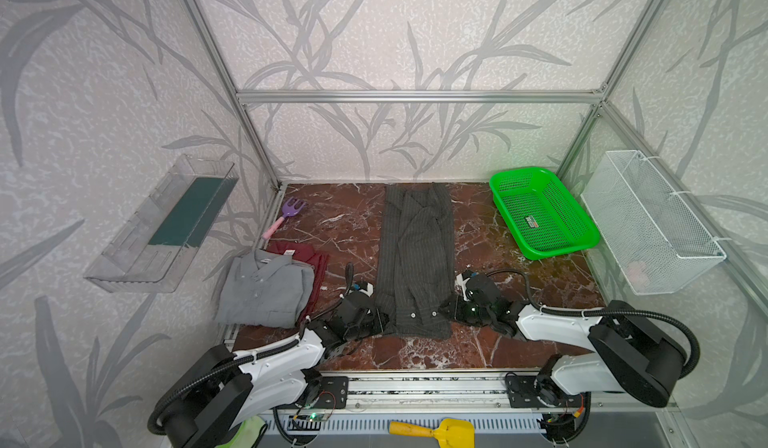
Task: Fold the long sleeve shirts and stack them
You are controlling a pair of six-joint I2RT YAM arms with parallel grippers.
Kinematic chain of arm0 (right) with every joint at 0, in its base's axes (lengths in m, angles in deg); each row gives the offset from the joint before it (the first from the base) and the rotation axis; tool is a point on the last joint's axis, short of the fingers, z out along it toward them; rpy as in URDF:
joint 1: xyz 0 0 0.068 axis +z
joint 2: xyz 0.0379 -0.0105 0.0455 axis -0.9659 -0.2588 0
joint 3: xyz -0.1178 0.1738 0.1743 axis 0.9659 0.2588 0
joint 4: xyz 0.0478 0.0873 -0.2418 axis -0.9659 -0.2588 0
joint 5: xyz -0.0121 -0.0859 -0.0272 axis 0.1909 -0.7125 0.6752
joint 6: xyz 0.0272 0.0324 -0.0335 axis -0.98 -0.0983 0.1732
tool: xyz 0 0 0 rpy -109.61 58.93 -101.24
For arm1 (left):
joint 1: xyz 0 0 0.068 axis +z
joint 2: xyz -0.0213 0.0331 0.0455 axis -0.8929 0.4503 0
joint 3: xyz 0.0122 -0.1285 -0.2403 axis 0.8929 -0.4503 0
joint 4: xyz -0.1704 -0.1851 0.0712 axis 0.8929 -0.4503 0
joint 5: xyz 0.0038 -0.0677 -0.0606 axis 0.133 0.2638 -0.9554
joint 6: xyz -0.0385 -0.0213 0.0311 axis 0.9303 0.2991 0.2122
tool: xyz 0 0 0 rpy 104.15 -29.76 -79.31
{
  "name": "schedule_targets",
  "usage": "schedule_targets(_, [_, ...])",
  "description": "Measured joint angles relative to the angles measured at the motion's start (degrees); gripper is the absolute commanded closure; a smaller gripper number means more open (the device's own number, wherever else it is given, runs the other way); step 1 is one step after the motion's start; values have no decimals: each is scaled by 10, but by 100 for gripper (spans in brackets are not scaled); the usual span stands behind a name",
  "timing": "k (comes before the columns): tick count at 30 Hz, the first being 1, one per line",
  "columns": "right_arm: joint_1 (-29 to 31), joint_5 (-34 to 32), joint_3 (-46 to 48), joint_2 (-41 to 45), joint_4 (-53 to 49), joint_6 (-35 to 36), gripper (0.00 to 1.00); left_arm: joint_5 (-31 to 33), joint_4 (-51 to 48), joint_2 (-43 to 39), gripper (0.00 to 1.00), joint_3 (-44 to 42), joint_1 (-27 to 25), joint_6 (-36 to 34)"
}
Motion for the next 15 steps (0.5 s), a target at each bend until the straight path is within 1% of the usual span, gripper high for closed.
schedule_targets(3, [4,-1,4,6,-6,5,77,7,-7,-5,100,0,-16,11])
schedule_targets(5, [8,-3,8,11,-13,8,85,14,-12,-10,100,0,-28,19])
schedule_targets(12, [10,-9,18,43,-46,17,100,43,-29,-37,100,5,-68,52])
schedule_targets(15, [12,-10,18,71,-67,23,100,62,-59,-55,100,23,-87,66])
